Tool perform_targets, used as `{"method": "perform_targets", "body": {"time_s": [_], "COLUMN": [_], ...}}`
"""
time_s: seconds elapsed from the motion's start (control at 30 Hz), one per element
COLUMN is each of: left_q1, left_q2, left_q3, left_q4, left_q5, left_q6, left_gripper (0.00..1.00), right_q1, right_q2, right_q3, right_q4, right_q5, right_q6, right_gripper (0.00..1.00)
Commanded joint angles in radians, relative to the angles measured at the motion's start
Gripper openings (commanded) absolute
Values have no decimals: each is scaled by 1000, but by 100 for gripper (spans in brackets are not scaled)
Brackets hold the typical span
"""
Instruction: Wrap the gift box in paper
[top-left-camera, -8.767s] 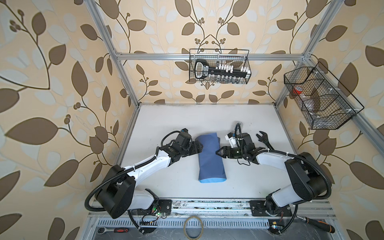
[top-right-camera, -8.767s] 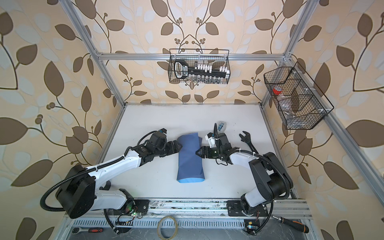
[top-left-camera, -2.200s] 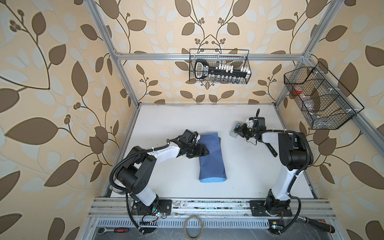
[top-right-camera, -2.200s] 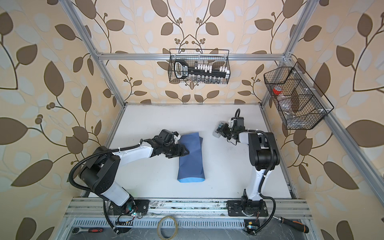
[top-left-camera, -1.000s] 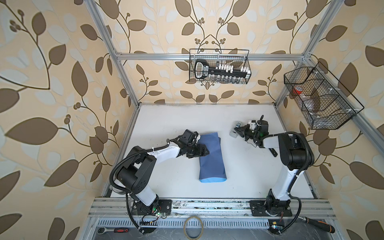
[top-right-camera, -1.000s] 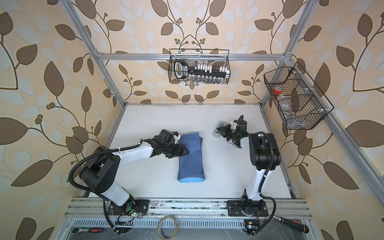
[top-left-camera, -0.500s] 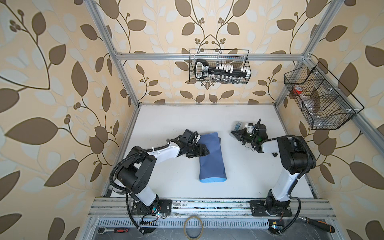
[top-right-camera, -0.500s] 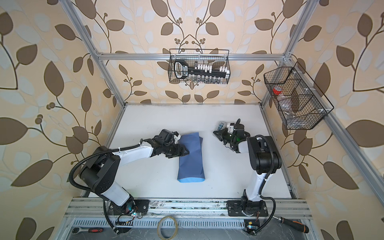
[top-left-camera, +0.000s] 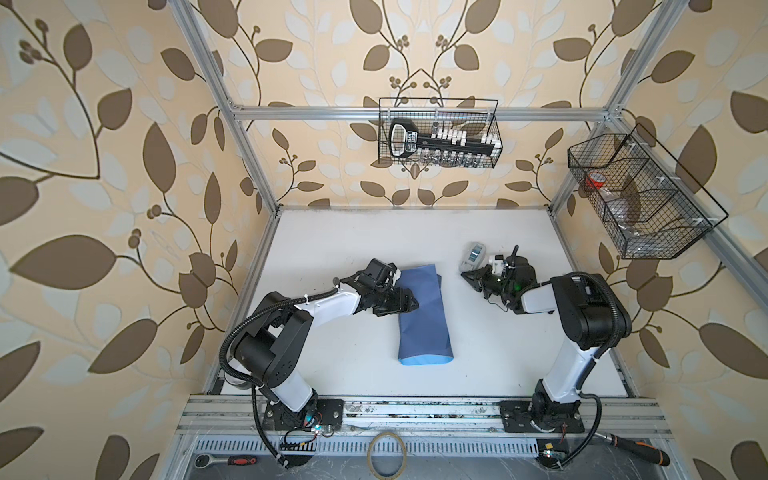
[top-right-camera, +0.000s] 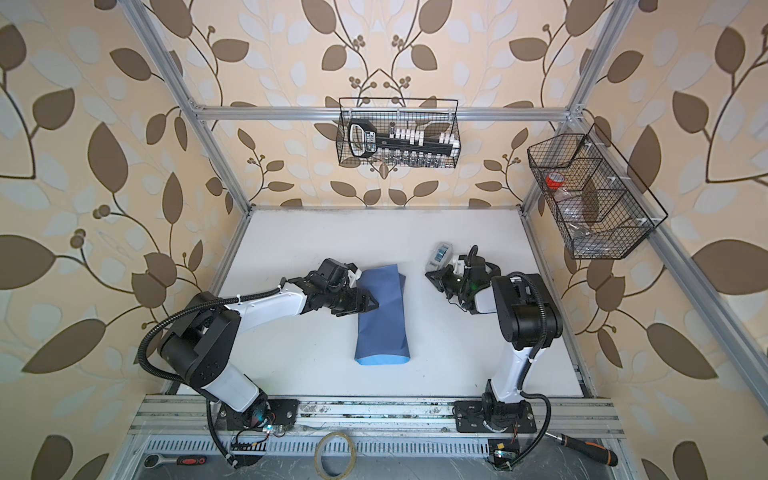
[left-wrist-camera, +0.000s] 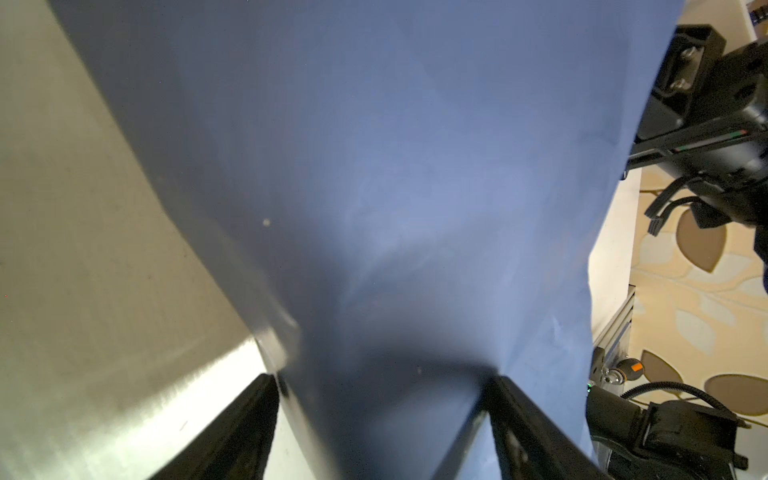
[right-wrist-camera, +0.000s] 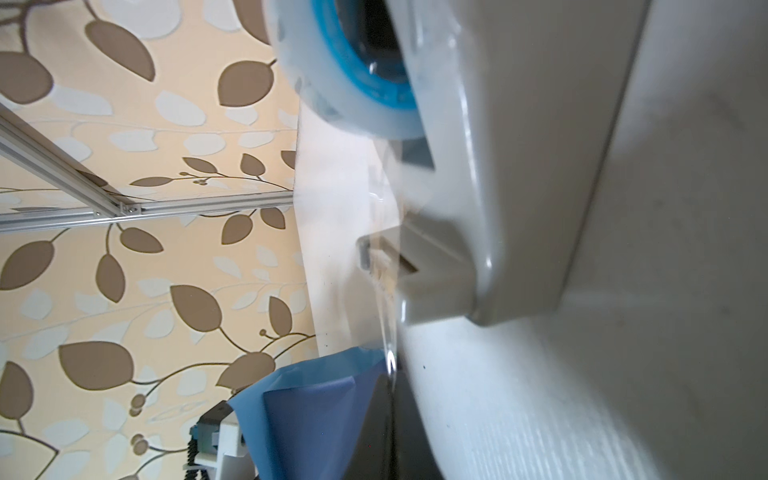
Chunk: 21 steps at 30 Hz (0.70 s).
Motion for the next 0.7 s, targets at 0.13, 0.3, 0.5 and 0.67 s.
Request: {"method": "perform_targets", "body": {"time_s": [0.13,0.3,0.5,0.67], "left_q1": [-10,-10,-10,-10], "left_q2": [88,91,95,94], "left_q3": [-47,-48,-47,-50], "left_q4": [-180,-179,-175,-175], "left_q5": [-224,-226,-221,-223], "left_q6": [39,39,40,43], "left_gripper": [81,81,81,81], "right_q1": [-15,-23,-25,-33], "right_q2": [57,65,43,28], "right_q3": [10,24,35,35], "right_q4": [-145,-196,-271,-292], "right_q5": [74,112,161,169], "right_q6": [-102,-140,-165,-171], "right_gripper": [0,0,0,0]}}
